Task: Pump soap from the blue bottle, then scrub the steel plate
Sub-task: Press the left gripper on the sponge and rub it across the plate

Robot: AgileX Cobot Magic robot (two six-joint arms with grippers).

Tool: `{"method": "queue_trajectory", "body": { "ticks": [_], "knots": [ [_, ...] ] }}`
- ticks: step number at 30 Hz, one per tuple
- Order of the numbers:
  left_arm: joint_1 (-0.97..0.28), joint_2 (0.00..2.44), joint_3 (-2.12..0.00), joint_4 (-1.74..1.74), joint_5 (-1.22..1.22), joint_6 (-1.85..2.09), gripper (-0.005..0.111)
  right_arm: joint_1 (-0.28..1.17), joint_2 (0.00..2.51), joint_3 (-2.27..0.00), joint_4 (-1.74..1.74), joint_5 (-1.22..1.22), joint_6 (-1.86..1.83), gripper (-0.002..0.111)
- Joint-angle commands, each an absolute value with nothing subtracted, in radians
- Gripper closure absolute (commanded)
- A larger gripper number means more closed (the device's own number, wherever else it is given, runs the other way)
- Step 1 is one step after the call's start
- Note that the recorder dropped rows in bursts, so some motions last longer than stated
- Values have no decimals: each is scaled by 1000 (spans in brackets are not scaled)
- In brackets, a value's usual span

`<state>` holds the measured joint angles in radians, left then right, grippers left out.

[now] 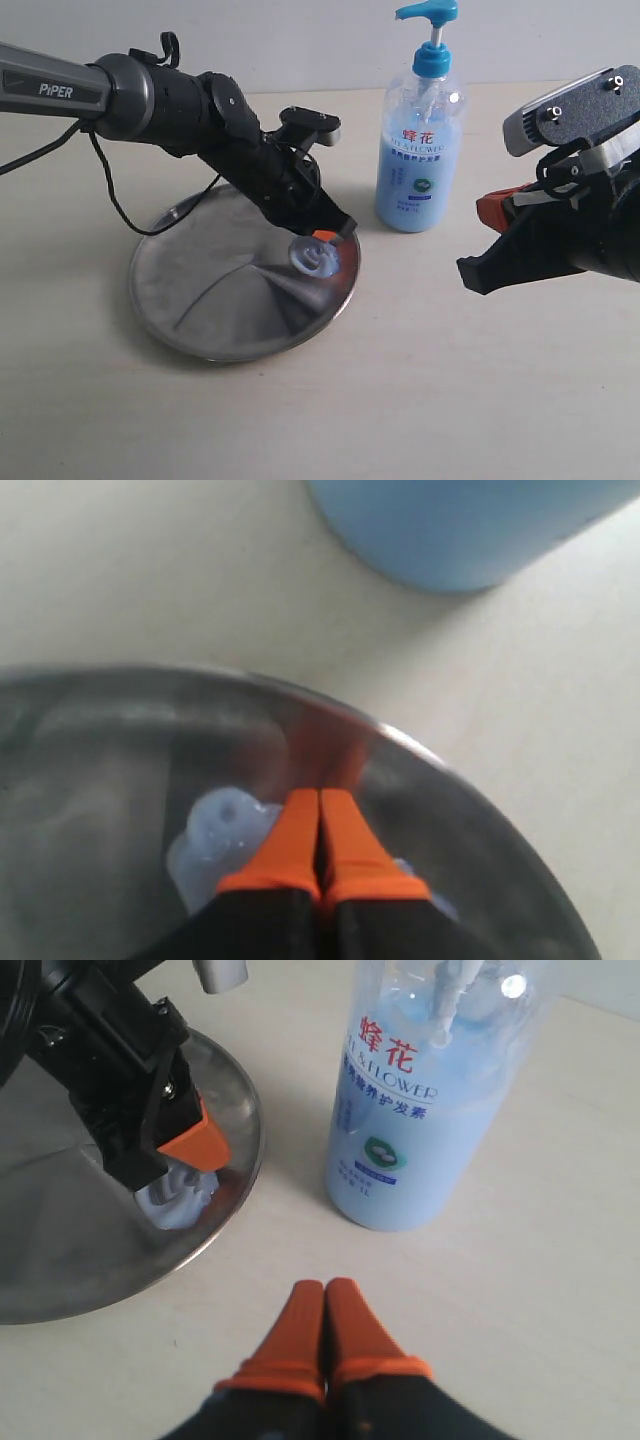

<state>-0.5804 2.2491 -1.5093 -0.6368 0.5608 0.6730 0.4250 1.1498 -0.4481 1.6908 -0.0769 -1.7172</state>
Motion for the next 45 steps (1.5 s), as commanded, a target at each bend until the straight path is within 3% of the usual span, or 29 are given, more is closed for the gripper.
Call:
{"method": "queue_trajectory", "body": {
  "ticks": [1,19,45],
  "knots": [
    [-583,2246,-1503,-638,513,674,107,425,1143,-445,1683,-75,-1726,108],
    [-579,2280,-1503,-327,519,456,107,425,1143,-445,1683,-75,-1726,108],
    [-607,2206,-1503,-384,782,500,107,425,1143,-445,1683,-75,-1726,108]
  ]
}}
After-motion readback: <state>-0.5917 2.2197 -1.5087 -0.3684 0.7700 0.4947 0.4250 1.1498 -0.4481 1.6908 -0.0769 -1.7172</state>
